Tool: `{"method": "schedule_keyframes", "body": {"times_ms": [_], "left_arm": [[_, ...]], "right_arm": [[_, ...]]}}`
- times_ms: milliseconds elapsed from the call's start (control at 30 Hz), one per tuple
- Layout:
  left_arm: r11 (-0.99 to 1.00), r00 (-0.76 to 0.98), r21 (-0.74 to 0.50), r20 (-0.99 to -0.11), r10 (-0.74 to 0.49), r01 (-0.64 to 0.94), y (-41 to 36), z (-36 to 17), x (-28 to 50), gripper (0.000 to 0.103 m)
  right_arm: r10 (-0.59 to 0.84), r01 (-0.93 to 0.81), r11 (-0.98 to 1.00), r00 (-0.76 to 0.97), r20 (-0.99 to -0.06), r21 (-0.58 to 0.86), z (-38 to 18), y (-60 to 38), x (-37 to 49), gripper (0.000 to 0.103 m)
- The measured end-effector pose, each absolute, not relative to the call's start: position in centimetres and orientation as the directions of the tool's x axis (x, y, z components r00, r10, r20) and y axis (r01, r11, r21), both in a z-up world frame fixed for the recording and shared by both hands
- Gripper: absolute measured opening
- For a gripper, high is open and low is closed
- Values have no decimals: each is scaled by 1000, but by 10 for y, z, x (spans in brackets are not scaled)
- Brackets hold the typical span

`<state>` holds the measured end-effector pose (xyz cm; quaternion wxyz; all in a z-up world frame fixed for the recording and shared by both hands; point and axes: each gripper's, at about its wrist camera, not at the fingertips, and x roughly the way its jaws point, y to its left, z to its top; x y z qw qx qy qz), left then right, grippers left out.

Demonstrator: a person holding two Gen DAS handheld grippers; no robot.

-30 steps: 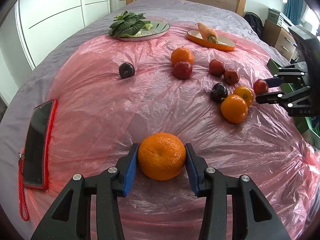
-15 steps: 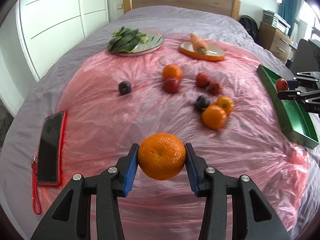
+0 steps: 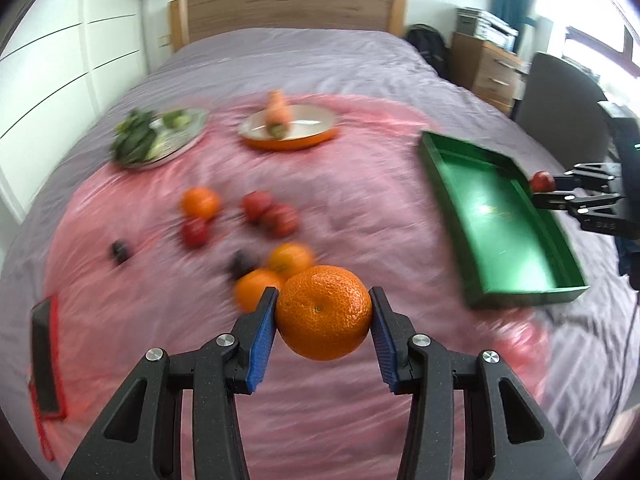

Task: Organize fruits
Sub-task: 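Carry both fruits into the green tray and open both tools, then lift both open tools away from the tray toward the fruit pile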

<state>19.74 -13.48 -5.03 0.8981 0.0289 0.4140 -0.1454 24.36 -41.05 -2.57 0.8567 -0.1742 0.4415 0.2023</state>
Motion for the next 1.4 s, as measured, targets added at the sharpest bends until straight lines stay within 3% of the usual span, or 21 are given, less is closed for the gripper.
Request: {"method": "schedule_keyframes", "body": {"times_ms": [367, 600, 1067, 1133, 1167, 1200, 1400], "left_arm": [[860, 551, -85, -735, -395, 504, -265, -40, 255, 40], [834, 505, -48, -776, -377, 549, -321, -66, 285, 40], [831, 481, -17, -809, -338, 555, -336, -87, 289, 41], [832, 489, -17, -803, -342, 554, -335, -86, 289, 52], [832, 494, -20, -797, -348, 555, -334, -84, 290, 53], [832, 497, -24, -793, -353, 554, -333, -81, 289, 55], [842, 513, -29, -781, -356, 539, -323, -64, 285, 58]], "right_arm": [[118, -337, 937, 561, -819, -96, -61, -484, 279, 47], [99, -271, 960, 562, -821, -70, -84, -508, 313, 47], [79, -239, 969, 563, -823, -70, -107, -517, 326, 49], [75, -233, 970, 562, -824, -71, -107, -518, 326, 62], [70, -230, 970, 564, -823, -75, -106, -517, 326, 82], [64, -226, 971, 569, -820, -81, -104, -517, 324, 89], [61, -214, 973, 589, -806, -83, -84, -515, 315, 90]]}}
